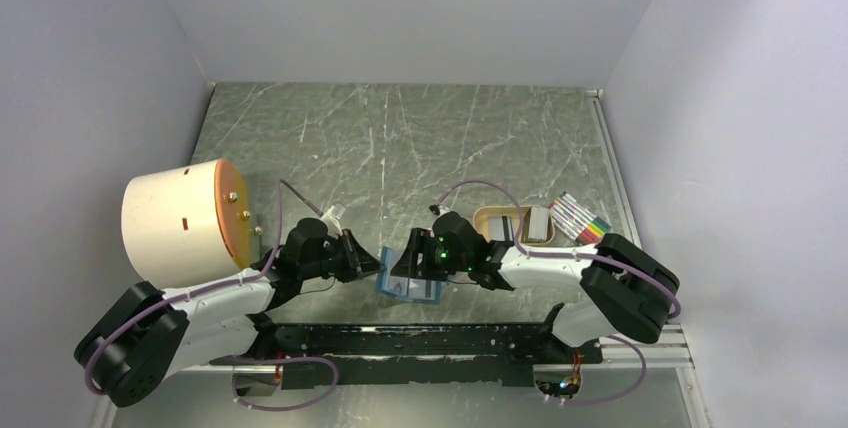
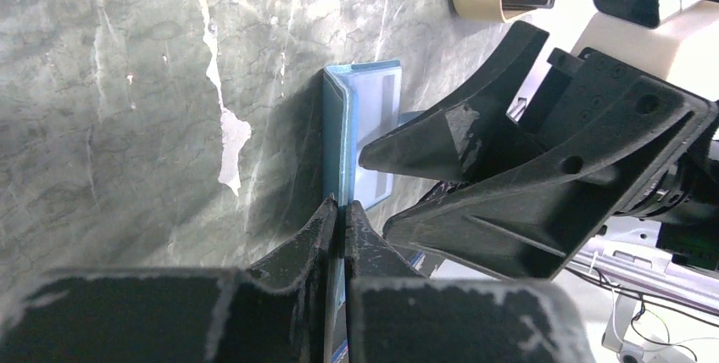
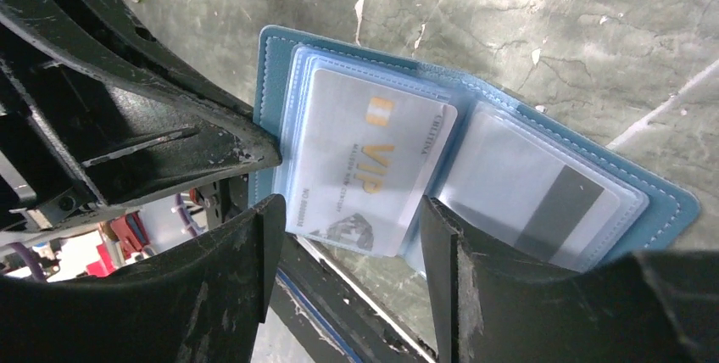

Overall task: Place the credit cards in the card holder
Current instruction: Insert the credit card into the card holder.

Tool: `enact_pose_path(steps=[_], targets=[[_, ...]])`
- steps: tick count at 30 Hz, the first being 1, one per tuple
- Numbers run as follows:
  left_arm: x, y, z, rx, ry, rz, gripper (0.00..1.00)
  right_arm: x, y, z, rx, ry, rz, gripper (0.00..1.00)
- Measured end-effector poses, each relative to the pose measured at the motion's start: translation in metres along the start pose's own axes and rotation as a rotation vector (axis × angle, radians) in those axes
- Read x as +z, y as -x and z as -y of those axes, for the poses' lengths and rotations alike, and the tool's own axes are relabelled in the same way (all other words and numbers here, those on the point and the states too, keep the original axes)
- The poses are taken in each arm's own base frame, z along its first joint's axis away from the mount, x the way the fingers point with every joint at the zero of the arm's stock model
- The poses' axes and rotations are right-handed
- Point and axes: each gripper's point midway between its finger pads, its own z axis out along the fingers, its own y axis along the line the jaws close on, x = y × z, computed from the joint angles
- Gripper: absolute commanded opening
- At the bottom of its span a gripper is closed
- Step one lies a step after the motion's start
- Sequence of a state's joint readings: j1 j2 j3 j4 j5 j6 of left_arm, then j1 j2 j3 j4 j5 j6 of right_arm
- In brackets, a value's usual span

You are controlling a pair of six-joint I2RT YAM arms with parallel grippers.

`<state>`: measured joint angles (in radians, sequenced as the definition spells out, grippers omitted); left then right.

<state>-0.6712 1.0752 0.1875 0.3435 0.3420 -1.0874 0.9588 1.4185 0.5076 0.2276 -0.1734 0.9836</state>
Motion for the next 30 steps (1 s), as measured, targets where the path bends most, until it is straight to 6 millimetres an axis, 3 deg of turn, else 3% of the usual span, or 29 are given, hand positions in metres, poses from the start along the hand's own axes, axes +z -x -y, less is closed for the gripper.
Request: enact_pose_path(steps=[8, 14, 20, 27, 28, 30], targets=[[-0.001, -0.001, -0.002, -0.005, 0.019, -0.007, 0.09, -0.003, 0.002, -0.005, -0.003, 0.015, 0.006, 0.72], [-0.002, 0.002, 0.007, 0.003, 0.009, -0.002, 0.09, 0.007, -0.002, 0.001, 0.014, 0.009, -0.012, 0.73], [-0.004, 0.003, 0.004, 0.001, 0.027, 0.013, 0.09, 0.014, -0.001, -0.006, 0.020, 0.059, -0.002, 0.72], [0.002, 0.001, 0.000, -0.008, 0.037, -0.005, 0.22, 0.015, -0.002, -0.005, 0.007, 0.102, 0.011, 0.70], [0.002, 0.000, -0.001, -0.009, 0.039, -0.009, 0.22, 0.015, -0.002, -0.004, 0.004, 0.104, 0.011, 0.70], [0.003, 0.000, -0.001, -0.009, 0.038, -0.013, 0.12, 0.014, -0.002, -0.004, -0.012, 0.110, 0.011, 0.70]])
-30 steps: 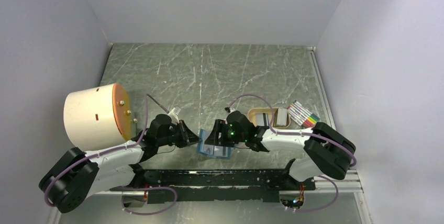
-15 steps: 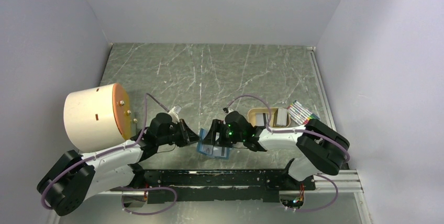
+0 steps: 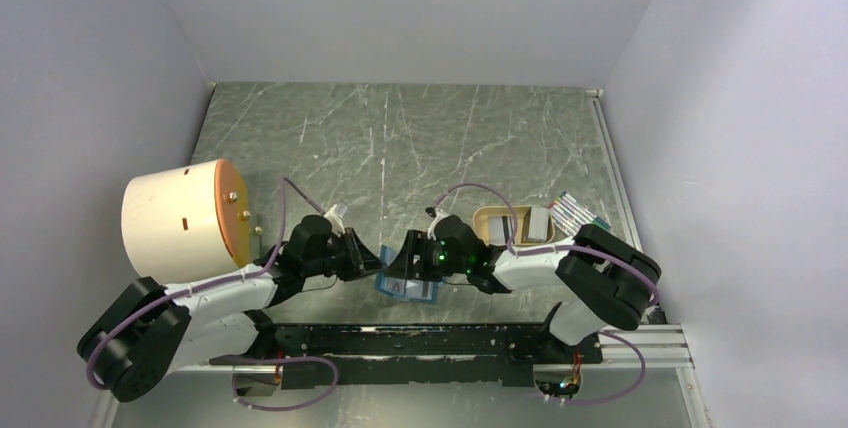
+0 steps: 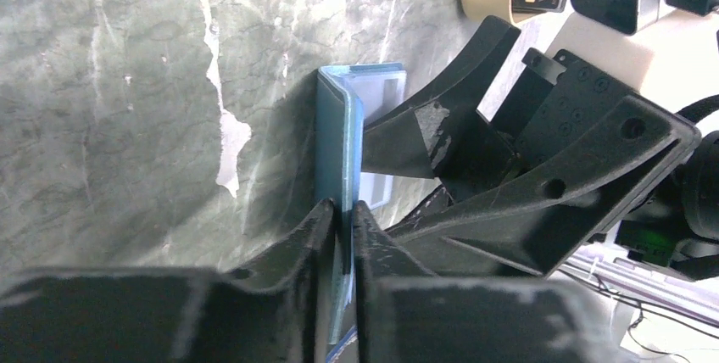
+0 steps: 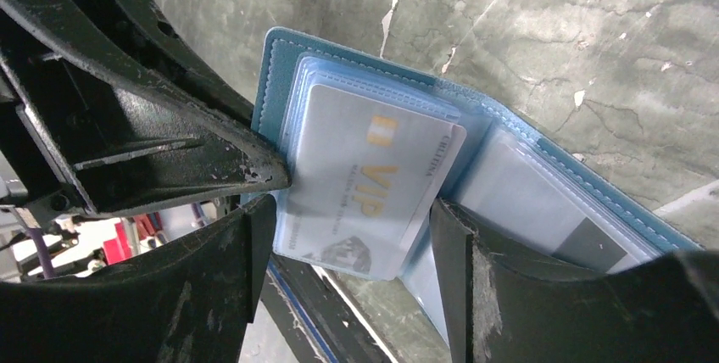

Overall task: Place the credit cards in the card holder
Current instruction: Insert the credit card into the card holder.

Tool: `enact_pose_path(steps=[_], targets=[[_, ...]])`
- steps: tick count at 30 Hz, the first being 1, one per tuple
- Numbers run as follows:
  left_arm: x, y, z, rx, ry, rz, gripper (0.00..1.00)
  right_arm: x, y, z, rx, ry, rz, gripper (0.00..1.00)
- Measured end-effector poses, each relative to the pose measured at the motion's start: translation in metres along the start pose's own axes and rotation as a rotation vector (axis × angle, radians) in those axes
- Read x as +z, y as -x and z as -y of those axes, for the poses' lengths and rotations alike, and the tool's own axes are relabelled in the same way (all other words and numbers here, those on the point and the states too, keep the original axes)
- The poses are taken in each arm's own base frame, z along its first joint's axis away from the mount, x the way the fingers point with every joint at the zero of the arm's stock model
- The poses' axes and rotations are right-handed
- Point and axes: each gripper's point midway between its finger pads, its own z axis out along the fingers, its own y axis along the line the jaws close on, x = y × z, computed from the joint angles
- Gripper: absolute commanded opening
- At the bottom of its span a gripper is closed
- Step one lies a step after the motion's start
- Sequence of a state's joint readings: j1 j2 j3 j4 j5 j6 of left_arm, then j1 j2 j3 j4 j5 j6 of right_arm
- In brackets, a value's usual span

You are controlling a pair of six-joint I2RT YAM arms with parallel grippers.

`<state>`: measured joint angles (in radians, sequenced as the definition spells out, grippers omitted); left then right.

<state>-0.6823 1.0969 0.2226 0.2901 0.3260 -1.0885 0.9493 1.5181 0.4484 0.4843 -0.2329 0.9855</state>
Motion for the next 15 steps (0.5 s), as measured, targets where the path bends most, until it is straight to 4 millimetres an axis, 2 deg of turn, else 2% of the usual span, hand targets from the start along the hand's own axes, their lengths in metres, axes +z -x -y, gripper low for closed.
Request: enact_pose_path(steps=[1, 9, 12, 15], targets=[[0.000, 0.000, 0.001, 0.001, -0.001, -0.001, 0.09, 0.000, 0.000, 0.000, -0.008, 0.001, 0.001, 0.71], [-0.001, 0.000, 0.008, 0.013, -0.024, -0.004, 0.09, -0.005, 0.006, 0.002, -0.034, 0.020, 0.005, 0.74], [-0.004, 0.000, 0.009, 0.015, -0.025, 0.001, 0.09, -0.010, 0.013, 0.001, -0.025, 0.034, 0.022, 0.77], [-0.006, 0.000, 0.006, 0.018, -0.005, 0.007, 0.09, -0.017, 0.018, -0.004, -0.024, 0.049, 0.042, 0.76]])
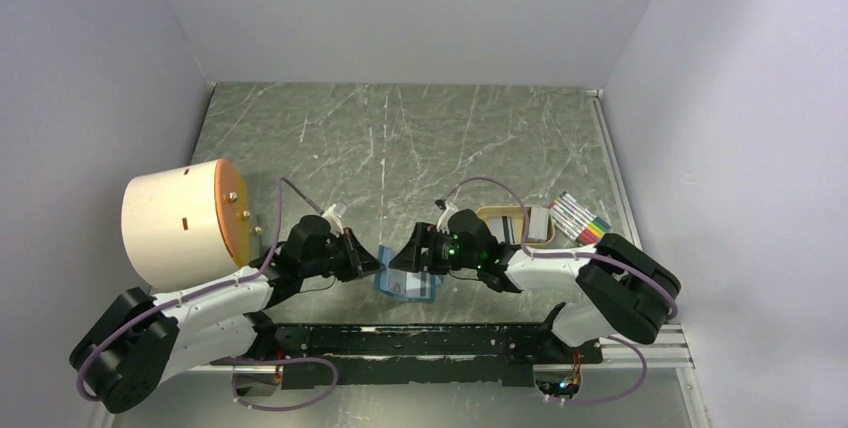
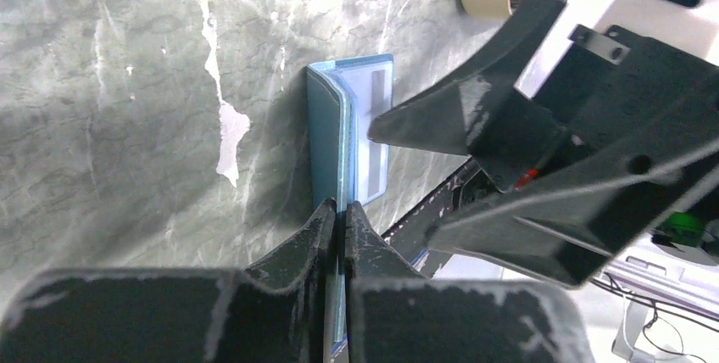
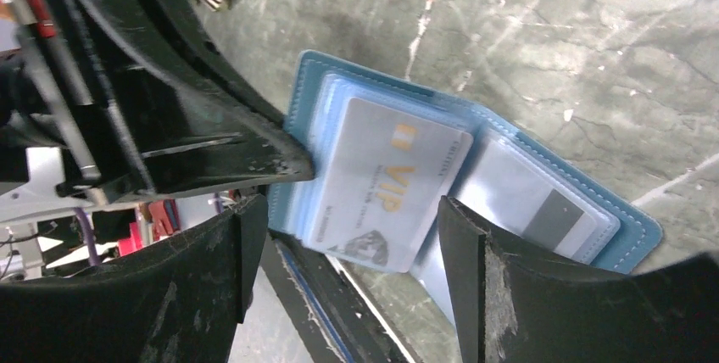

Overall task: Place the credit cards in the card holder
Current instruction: Insert the credit card into the card holder.

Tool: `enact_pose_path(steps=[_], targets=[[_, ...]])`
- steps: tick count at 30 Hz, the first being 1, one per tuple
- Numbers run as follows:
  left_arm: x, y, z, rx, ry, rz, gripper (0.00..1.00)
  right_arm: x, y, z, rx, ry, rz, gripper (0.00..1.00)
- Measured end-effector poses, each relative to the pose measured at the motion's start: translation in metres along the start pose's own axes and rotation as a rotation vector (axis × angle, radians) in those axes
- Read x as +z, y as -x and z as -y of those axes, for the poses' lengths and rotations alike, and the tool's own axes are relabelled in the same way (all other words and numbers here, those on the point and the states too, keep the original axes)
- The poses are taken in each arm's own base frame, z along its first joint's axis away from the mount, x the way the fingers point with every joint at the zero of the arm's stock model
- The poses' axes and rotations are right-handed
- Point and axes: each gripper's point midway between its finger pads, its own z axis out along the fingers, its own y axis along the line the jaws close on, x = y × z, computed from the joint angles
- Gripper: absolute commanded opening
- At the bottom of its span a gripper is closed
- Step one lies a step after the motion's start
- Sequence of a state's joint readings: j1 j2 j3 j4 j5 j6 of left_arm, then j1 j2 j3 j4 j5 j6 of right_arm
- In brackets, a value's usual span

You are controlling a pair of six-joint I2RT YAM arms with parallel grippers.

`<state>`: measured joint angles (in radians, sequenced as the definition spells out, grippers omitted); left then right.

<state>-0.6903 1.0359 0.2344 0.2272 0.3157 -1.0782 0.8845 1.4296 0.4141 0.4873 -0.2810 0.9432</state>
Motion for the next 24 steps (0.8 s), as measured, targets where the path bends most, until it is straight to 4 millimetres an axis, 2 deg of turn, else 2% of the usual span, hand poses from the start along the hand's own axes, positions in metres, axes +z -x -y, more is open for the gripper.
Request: enact_pose_path(steps=[4, 11, 19, 24], targets=[[-0.001, 0.002, -0.002, 0.001, 0.033, 0.001, 0.09, -0.007, 0.005, -0.010, 0.000, 0.022, 0.020, 0.74], [-0.002, 0.008, 0.009, 0.017, 0.042, 0.013, 0.09, -0.011, 0.006, -0.007, 0.015, -0.020, 0.016, 0.68], [-0.001, 0.006, 0.018, 0.028, 0.022, 0.009, 0.09, -0.002, 0.000, -0.003, 0.026, -0.012, -0.011, 0.73], [0.005, 0.000, 0.013, 0.026, 0.041, -0.013, 0.09, 0.005, -0.007, -0.002, 0.035, 0.023, -0.033, 0.73]])
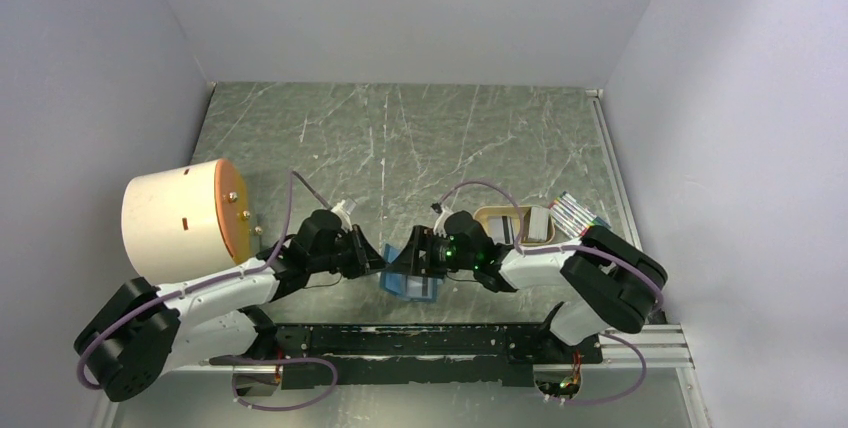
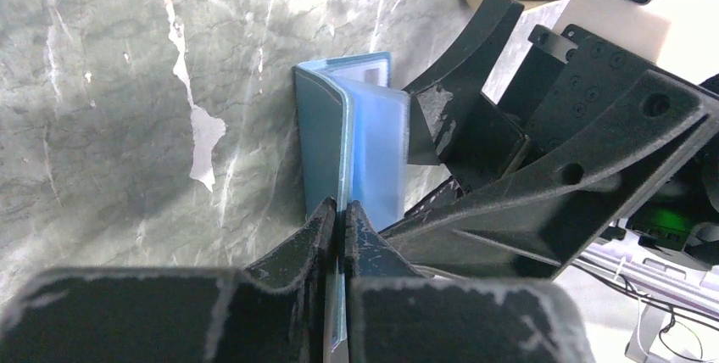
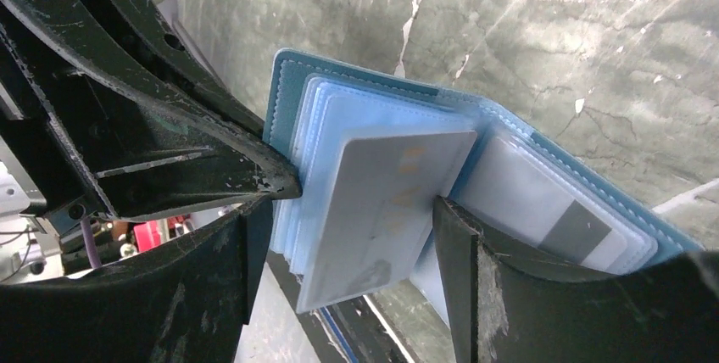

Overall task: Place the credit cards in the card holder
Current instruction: Insert the credit card into the card holder.

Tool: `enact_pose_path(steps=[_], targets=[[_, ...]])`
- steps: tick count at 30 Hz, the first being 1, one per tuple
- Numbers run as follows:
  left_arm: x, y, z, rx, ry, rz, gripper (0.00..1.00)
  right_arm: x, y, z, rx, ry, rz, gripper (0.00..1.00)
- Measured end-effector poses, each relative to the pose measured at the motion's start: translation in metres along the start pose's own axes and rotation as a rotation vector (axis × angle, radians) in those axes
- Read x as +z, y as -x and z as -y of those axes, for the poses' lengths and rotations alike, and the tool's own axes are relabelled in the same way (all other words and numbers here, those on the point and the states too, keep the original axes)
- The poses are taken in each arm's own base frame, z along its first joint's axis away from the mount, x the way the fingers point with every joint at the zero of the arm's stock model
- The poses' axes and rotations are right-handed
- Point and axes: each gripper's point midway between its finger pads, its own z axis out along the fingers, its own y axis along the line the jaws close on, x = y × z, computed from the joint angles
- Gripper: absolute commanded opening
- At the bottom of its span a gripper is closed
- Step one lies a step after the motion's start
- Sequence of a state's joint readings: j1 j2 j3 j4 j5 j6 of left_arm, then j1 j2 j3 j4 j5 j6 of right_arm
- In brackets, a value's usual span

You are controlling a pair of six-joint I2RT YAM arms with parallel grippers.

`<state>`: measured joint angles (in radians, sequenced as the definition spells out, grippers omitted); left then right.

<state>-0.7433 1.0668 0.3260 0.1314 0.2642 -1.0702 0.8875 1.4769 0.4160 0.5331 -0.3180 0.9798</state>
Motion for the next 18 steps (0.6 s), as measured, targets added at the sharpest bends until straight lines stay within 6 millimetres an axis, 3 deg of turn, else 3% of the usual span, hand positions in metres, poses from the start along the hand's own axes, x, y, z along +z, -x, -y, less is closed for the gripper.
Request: enact_pose_path(steps=[8, 18], targets=[[0.004, -0.006, -0.001, 0.006, 0.008, -0.021, 0.09, -0.005, -0.005, 0.003, 0.000, 0.010, 0.003, 0.73], [0.005, -0.004, -0.004, 0.006, 0.024, -0.010, 0.09, -0.018, 0.004, 0.003, -0.031, -0.027, 0.055, 0.72]])
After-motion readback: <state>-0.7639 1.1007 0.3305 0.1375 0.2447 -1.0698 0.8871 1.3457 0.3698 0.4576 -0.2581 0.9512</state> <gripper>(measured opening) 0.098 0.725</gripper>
